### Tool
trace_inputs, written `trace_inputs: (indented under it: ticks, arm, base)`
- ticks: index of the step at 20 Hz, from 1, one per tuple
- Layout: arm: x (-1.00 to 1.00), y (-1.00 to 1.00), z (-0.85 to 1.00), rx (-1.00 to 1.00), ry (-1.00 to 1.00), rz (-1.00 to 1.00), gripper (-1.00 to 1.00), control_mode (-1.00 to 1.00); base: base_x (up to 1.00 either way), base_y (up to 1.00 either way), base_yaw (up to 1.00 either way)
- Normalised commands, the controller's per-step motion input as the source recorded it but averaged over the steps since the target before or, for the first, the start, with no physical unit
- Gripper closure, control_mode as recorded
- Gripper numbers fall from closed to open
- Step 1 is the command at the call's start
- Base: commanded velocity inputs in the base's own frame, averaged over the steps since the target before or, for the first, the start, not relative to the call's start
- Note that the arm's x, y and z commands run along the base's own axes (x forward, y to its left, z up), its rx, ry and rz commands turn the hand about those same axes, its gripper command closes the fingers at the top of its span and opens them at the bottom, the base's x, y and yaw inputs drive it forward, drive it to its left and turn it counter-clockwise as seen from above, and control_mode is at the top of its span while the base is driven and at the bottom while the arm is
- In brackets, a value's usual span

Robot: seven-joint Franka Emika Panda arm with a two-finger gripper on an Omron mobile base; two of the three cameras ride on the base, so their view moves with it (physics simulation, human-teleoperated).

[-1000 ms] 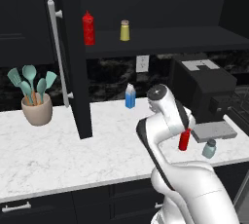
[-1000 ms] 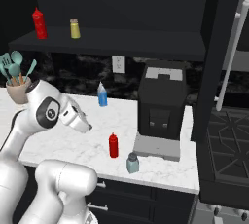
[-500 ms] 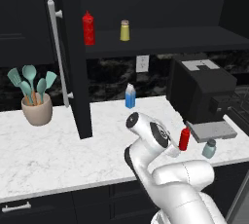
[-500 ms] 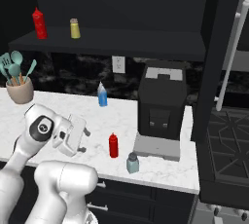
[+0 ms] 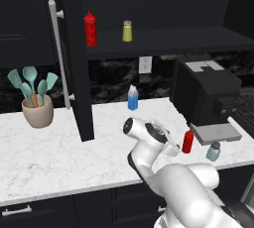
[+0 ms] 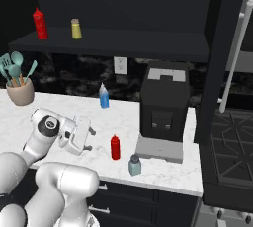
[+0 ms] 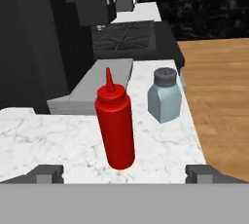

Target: Put the shaker and condiment bottle from the counter next to their counterparts in the cabinet.

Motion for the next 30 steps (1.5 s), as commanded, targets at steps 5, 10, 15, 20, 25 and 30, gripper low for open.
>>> trace_inputs:
  ticks: [5,10,15,20,25,30]
  arm:
    - [0.00,-0.20,-0.17,-0.01,0.00,-0.08,-1.00,-1.00]
    - [0.04,-0.28,-0.03,0.00,0.00,-0.09,-1.00,-1.00]
    - [0.17,-0.28,-0.02,0.00,0.00,-0.03,-1.00,-1.00]
    - [0.00,-0.30,-0.08,0.00,0.00,-0.01,-1.00,-1.00]
    - [0.00,-0.38,-0.02,0.00,0.00,0.00,-1.00,-1.00]
    - [0.02,-0.20,-0.18,0.00,0.05,0.00,1.00,-1.00]
  base:
    - [0.00,0.00,0.00]
    - [0.00,0.00,0.00]
    - [0.00,0.00,0.00]
    - [0.00,0.00,0.00]
    - [0.00,0.00,0.00]
    - [0.00,0.00,0.00]
